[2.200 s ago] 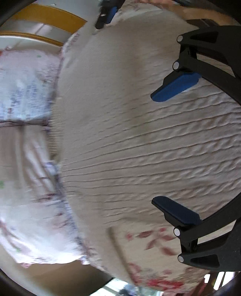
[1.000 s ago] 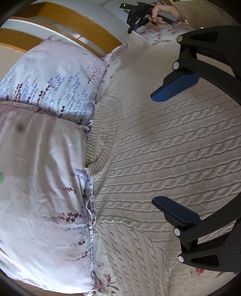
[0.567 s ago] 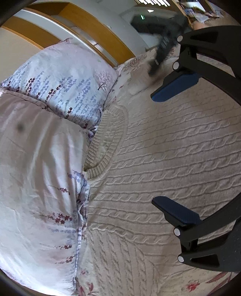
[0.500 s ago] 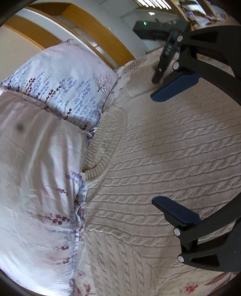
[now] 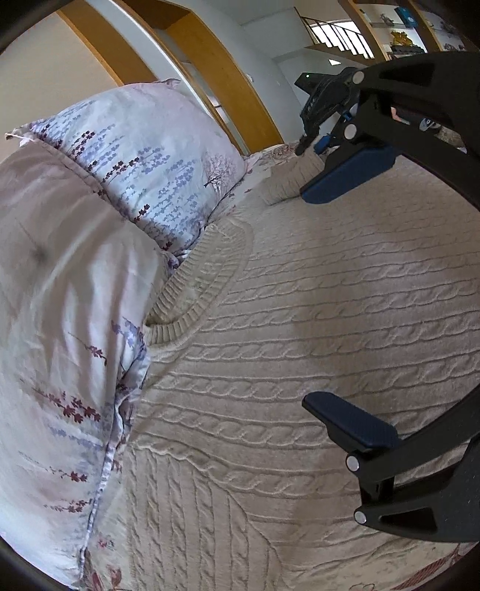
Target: Fold small clothes
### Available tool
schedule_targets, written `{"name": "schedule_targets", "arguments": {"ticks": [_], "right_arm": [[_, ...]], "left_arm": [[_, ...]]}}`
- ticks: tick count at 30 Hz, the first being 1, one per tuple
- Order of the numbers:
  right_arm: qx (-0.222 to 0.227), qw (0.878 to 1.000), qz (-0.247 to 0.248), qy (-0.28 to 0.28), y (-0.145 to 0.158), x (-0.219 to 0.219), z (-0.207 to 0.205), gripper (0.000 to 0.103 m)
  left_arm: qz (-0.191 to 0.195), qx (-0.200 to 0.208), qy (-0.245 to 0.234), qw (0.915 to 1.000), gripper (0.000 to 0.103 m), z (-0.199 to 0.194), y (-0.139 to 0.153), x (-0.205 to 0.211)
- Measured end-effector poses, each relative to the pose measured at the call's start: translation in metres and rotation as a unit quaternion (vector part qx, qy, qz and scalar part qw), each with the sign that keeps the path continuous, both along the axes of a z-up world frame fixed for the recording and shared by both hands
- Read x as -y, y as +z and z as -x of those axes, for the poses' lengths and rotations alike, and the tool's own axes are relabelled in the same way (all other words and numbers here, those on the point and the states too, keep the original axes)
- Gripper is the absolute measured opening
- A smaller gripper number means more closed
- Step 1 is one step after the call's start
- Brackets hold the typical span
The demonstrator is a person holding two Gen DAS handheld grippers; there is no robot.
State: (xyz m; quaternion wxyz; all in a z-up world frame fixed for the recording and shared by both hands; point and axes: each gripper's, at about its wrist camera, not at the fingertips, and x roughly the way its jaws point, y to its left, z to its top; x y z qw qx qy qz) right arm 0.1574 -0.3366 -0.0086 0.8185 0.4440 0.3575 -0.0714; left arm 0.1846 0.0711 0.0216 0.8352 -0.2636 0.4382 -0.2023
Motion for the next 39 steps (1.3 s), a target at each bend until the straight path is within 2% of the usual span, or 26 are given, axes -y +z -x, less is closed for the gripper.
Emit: {"name": "schedule_targets", "arguments": {"ticks": [2,3,4,6,8,9,10,12,13,15,19,21,22,25,28,31,32,33,35,39], "right_arm": [[0.005,0.998,0.069,0.003,0.016,-0.013,-0.004,0.011],[0.022,0.992,0.127,0.014,0.033,-0.031,-0.007,0.011],[0.043,0.985,0.164,0.032,0.046,-0.045,-0.007,0.010],[0.077,0.973,0.201,0.079,0.064,-0.074,-0.010,0.010],[0.105,0.947,0.236,0.188,0.076,-0.126,-0.016,0.010],[0.099,0.931,0.246,0.251,0.072,-0.154,-0.022,0.011],[0.088,0.920,0.249,0.289,0.067,-0.171,-0.025,0.013],[0.052,0.896,0.254,0.360,0.045,-0.207,-0.030,0.028],[0.037,0.893,0.256,0.369,0.037,-0.214,-0.029,0.039],[0.025,0.898,0.242,0.366,0.028,-0.213,-0.026,0.043],[0.008,0.940,0.126,0.315,0.024,-0.171,-0.016,0.047],[0.002,0.961,0.071,0.267,0.024,-0.141,-0.006,0.047],[-0.004,0.975,0.025,0.223,0.019,-0.116,0.003,0.048],[-0.015,0.991,-0.047,0.127,0.008,-0.070,0.021,0.047],[-0.002,0.997,-0.071,0.031,0.001,-0.030,0.044,0.047],[0.014,0.997,-0.074,-0.010,-0.001,-0.015,0.046,0.045],[0.016,0.997,-0.068,-0.018,-0.002,-0.011,0.046,0.039],[0.017,0.998,-0.057,-0.026,-0.002,-0.009,0.043,0.035],[0.022,0.998,-0.050,-0.027,-0.003,-0.008,0.037,0.015],[0.052,0.998,-0.028,-0.003,0.003,-0.015,0.039,0.009]], "left_arm": [[0.004,0.000,0.002,1.0000,0.101,0.001,0.000,-0.004],[0.008,0.000,0.005,1.0000,0.100,0.002,0.001,-0.006],[0.011,0.000,0.007,0.9999,0.100,0.002,0.001,-0.007],[0.024,-0.003,0.008,0.9997,0.099,0.002,0.001,-0.010],[0.037,-0.009,0.009,0.9992,0.098,0.002,0.001,-0.011],[0.045,-0.014,0.010,0.9988,0.098,0.002,-0.001,-0.011],[0.050,-0.018,0.010,0.9986,0.098,0.001,-0.002,-0.010],[0.057,-0.028,0.007,0.9979,0.095,0.000,-0.006,-0.007],[0.059,-0.033,0.006,0.9977,0.093,-0.001,-0.008,-0.005],[0.065,-0.042,0.000,0.9970,0.087,-0.001,-0.011,-0.002],[0.078,-0.053,0.002,0.9956,0.083,-0.006,-0.014,0.002],[0.089,-0.061,0.015,0.9940,0.078,-0.011,-0.016,0.000],[0.094,-0.066,0.020,0.9932,0.076,-0.013,-0.017,-0.001],[0.106,-0.078,0.031,0.9908,0.062,-0.022,-0.021,-0.002],[0.098,-0.084,0.039,0.9909,0.047,-0.032,-0.025,-0.002],[0.083,-0.080,0.044,0.9924,0.022,-0.040,-0.026,-0.001],[0.077,-0.075,0.044,0.9933,0.010,-0.043,-0.026,-0.001],[0.067,-0.070,0.041,0.9944,0.009,-0.046,-0.023,0.000],[0.057,-0.057,0.038,0.9960,0.008,-0.048,-0.017,-0.002],[0.040,-0.022,0.039,0.9982,0.008,-0.041,0.001,-0.014]]}}
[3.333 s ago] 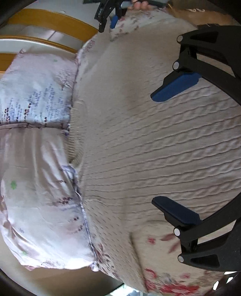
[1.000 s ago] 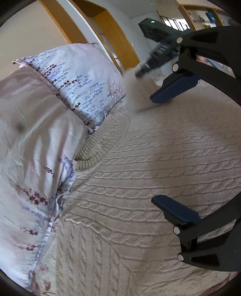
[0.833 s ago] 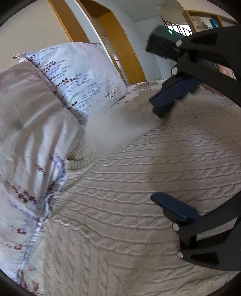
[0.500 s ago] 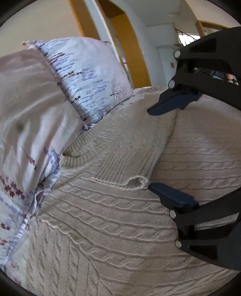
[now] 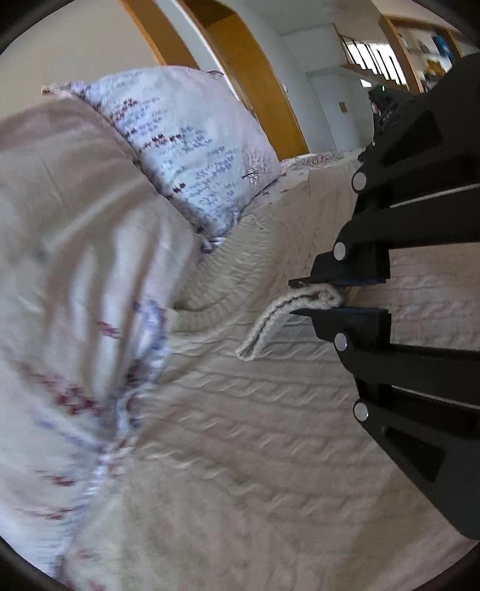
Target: Fold small clothes
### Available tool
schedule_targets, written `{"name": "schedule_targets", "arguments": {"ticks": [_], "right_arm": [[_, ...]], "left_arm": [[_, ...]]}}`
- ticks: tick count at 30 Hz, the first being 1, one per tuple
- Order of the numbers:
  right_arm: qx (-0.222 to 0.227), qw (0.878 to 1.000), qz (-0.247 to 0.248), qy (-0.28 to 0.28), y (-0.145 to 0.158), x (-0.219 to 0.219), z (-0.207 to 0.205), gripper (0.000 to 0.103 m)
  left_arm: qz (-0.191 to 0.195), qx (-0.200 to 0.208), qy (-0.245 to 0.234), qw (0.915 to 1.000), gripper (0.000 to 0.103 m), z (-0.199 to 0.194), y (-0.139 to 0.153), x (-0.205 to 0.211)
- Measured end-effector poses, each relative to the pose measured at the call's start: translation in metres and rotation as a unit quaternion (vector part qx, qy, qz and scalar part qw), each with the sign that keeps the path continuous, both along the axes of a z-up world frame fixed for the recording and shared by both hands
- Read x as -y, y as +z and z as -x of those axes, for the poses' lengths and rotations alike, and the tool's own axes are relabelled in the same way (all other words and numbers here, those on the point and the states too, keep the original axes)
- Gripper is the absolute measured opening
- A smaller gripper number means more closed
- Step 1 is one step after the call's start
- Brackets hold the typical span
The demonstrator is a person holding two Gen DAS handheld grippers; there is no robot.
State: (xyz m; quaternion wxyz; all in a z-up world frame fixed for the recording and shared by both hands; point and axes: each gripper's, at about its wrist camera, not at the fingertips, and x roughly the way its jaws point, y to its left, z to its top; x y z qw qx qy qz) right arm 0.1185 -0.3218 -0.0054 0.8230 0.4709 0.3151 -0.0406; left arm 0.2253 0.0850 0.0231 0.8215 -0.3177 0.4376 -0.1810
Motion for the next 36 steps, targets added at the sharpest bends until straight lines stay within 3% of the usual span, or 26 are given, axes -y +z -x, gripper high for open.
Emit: {"name": "schedule_targets", "arguments": {"ticks": [3,9,13,15,16,18,20,21,25,29,32,36], "right_arm": [[-0.002,1.000,0.013,0.019,0.000,-0.012,0.001,0.009],[-0.045,0.998,0.028,0.016,-0.019,-0.021,0.000,0.008],[-0.056,0.996,0.071,0.018,-0.012,-0.028,0.002,0.009],[-0.061,0.994,0.087,0.019,-0.009,-0.034,0.003,0.015],[-0.063,0.993,0.097,0.022,-0.006,-0.037,0.004,0.025],[-0.059,0.992,0.107,0.028,-0.002,-0.042,0.009,0.040],[-0.049,0.990,0.123,0.039,0.004,-0.050,0.014,0.056],[-0.044,0.989,0.132,0.044,0.006,-0.054,0.016,0.059],[-0.003,0.983,0.161,0.085,0.012,-0.074,0.022,0.062],[0.000,0.979,0.169,0.118,0.003,-0.088,0.018,0.064],[0.013,0.977,0.173,0.127,0.007,-0.092,0.020,0.072],[0.016,0.976,0.168,0.137,0.007,-0.092,0.019,0.073]], "left_arm": [[-0.023,0.000,0.012,0.9997,0.008,0.004,0.000,-0.012],[-0.039,-0.037,0.016,0.9984,0.008,0.011,-0.022,-0.019],[-0.044,-0.035,0.022,0.9982,0.012,0.013,-0.021,-0.021],[-0.037,-0.035,0.020,0.9985,0.021,0.017,-0.019,-0.024],[-0.034,-0.033,0.019,0.9987,0.027,0.019,-0.017,-0.026],[-0.026,-0.022,0.020,0.9992,0.051,0.031,-0.011,-0.036],[-0.021,-0.010,0.025,0.9994,0.055,0.046,-0.004,-0.049],[-0.017,-0.003,0.028,0.9995,0.058,0.056,-0.001,-0.060],[-0.018,0.013,0.073,0.9971,0.058,0.092,0.006,-0.106],[-0.025,0.009,0.153,0.9879,0.058,0.121,0.005,-0.164],[-0.023,-0.007,0.215,0.9762,0.057,0.135,-0.002,-0.204],[-0.009,-0.020,0.282,0.9591,0.057,0.143,-0.008,-0.243]]}}
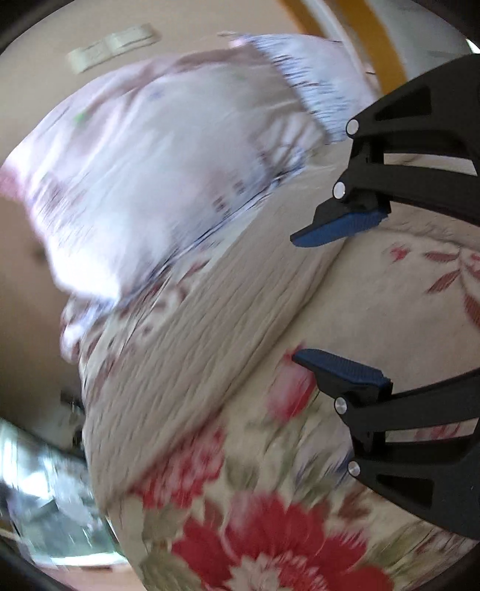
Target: Fold small clothes
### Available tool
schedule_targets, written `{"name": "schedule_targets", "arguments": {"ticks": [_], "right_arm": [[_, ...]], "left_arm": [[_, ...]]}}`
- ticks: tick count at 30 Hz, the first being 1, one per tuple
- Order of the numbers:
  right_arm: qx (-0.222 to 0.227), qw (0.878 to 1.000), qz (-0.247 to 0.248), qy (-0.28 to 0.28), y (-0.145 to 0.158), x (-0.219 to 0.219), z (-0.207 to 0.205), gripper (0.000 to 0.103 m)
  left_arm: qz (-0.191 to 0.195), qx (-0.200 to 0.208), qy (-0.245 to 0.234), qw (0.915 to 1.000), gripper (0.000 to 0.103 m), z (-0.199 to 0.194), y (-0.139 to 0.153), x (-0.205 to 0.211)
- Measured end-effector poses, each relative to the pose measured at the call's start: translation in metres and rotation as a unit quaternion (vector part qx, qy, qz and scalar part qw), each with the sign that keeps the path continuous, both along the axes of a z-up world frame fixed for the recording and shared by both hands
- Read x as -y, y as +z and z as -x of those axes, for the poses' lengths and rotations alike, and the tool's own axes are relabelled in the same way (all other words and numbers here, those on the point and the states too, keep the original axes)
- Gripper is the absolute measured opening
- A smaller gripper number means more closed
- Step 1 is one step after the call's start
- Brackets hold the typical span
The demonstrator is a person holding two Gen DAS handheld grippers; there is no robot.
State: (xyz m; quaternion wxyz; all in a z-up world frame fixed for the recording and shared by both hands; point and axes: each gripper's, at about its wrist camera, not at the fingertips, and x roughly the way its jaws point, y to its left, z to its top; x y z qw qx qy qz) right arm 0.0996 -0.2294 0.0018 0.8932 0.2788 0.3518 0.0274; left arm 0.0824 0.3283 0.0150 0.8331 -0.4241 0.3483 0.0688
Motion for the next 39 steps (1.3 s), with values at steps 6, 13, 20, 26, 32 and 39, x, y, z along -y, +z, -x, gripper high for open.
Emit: {"name": "schedule_targets", "arguments": {"ticks": [6,13,20,26,32,39], "right_arm": [[0.001,1.000,-0.006,0.004,-0.001,0.001,0.000,0.075],[0.002,1.000,-0.008,0.005,-0.002,0.001,0.000,0.076],[0.003,1.000,-0.010,0.006,-0.003,0.001,0.000,0.076],[0.006,1.000,-0.017,0.007,-0.004,0.002,0.000,0.077],[0.008,1.000,-0.020,0.007,-0.005,0.002,0.000,0.077],[0.007,1.000,-0.015,0.007,-0.005,0.001,-0.001,0.077]], "left_arm": [[0.045,0.006,0.059,0.9972,0.054,-0.003,-0.010,-0.033],[0.087,0.014,0.095,0.9916,0.042,-0.008,-0.016,-0.052],[0.113,0.012,0.120,0.9862,0.010,-0.007,-0.028,-0.071],[0.091,0.048,0.101,0.9895,0.006,-0.008,-0.002,-0.059],[0.078,0.121,0.016,0.9894,0.005,-0.027,0.056,-0.001],[0.082,0.156,-0.146,0.9736,0.005,-0.066,0.087,0.125]]}}
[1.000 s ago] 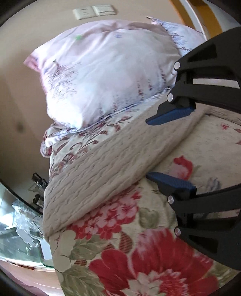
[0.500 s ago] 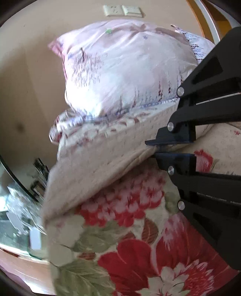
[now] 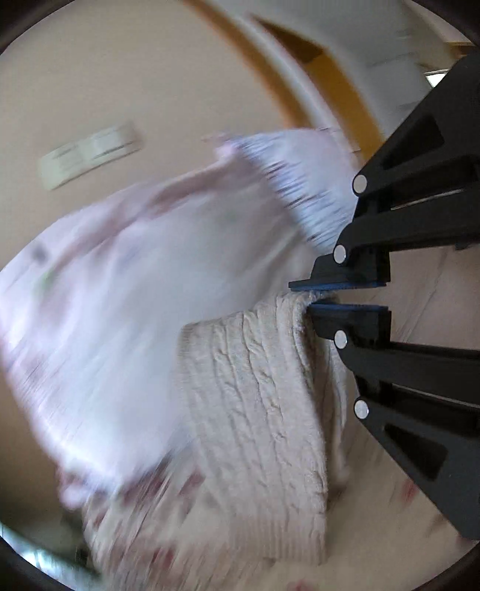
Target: Fold small clothes
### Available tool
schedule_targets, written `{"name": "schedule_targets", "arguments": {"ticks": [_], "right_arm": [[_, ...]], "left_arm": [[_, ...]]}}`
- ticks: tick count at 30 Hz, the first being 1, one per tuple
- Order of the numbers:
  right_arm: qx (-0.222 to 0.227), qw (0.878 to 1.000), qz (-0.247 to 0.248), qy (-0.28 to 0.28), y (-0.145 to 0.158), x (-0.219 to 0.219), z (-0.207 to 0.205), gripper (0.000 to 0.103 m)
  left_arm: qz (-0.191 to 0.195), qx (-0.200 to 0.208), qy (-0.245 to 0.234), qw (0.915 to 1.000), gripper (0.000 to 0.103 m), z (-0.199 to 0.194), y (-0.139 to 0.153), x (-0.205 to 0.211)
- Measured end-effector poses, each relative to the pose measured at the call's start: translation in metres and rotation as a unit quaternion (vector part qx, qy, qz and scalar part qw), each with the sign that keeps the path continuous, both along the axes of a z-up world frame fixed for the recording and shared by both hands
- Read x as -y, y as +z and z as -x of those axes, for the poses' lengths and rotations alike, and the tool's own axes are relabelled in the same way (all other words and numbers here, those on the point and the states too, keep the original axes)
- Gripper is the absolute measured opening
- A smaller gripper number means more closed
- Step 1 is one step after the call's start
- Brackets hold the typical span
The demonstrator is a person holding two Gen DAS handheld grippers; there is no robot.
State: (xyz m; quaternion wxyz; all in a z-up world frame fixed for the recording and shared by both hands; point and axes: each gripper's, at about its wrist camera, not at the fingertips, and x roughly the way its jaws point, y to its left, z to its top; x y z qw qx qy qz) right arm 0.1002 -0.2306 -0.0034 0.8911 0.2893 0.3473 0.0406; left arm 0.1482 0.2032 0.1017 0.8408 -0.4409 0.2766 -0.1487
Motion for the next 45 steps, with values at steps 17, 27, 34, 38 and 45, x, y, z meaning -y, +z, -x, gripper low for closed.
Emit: {"name": "schedule_targets", "arguments": {"ticks": [17,27,34,38,45], "right_arm": [[0.053,0.967,0.174,0.178,0.082,-0.082,-0.008,0.075],[0.098,0.866,0.322,0.369,0.064,-0.249,-0.062,0.050],[0.053,0.834,0.404,0.371,0.017,-0.283,-0.082,0.038],[0.047,0.857,0.378,0.347,0.018,-0.272,-0.089,0.010],[0.072,0.936,0.260,0.227,0.051,-0.210,-0.086,0.008]], "left_arm": [[-0.048,-0.094,-0.116,0.9876,0.036,0.007,-0.074,0.093],[-0.009,-0.131,-0.001,0.9913,0.036,0.030,-0.106,0.007],[-0.007,-0.128,-0.001,0.9918,0.032,0.032,-0.109,0.004],[-0.011,-0.132,0.002,0.9911,0.026,0.033,-0.111,0.004],[-0.012,-0.136,0.004,0.9907,0.023,0.033,-0.112,0.002]]}}
